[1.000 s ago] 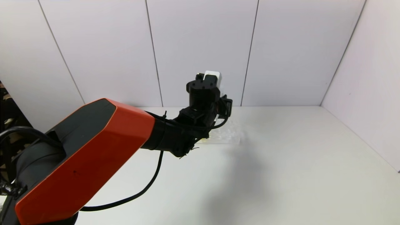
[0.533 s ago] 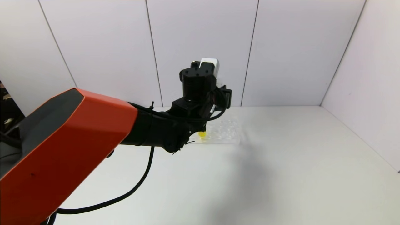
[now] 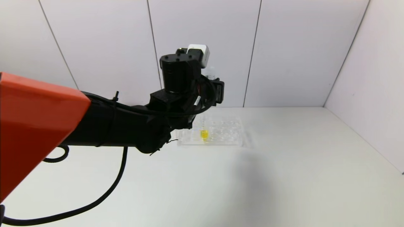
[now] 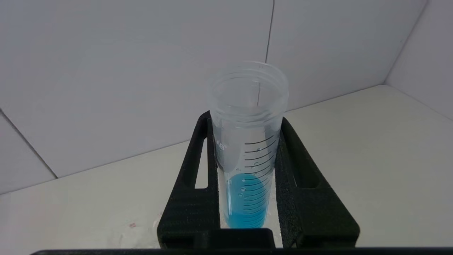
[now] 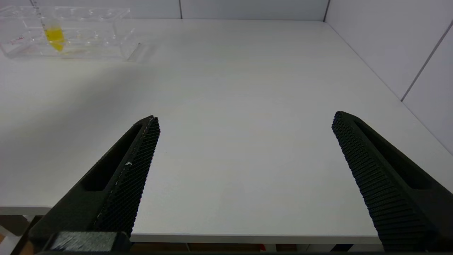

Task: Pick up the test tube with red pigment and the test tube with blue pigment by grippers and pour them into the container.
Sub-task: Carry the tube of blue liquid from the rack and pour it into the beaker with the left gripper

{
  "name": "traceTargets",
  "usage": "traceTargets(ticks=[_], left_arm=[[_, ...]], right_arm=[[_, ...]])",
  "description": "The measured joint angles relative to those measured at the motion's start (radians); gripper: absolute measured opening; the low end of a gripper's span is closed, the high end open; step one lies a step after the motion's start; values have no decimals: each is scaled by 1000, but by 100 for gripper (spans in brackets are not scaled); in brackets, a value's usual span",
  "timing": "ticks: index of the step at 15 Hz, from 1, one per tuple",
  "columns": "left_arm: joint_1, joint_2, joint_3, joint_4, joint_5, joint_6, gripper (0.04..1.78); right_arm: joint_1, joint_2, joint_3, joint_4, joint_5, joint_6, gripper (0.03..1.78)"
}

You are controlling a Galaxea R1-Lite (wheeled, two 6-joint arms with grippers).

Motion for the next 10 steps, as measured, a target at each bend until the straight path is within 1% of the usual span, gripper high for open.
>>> traceTargets(ticks=[5, 10], left_arm=[[77, -81, 55, 4, -1, 55, 46], [142, -109, 83, -2, -10, 74, 46]], right_arm=[[0, 0, 0, 0, 0, 0, 177], [0, 0, 0, 0, 0, 0, 177]])
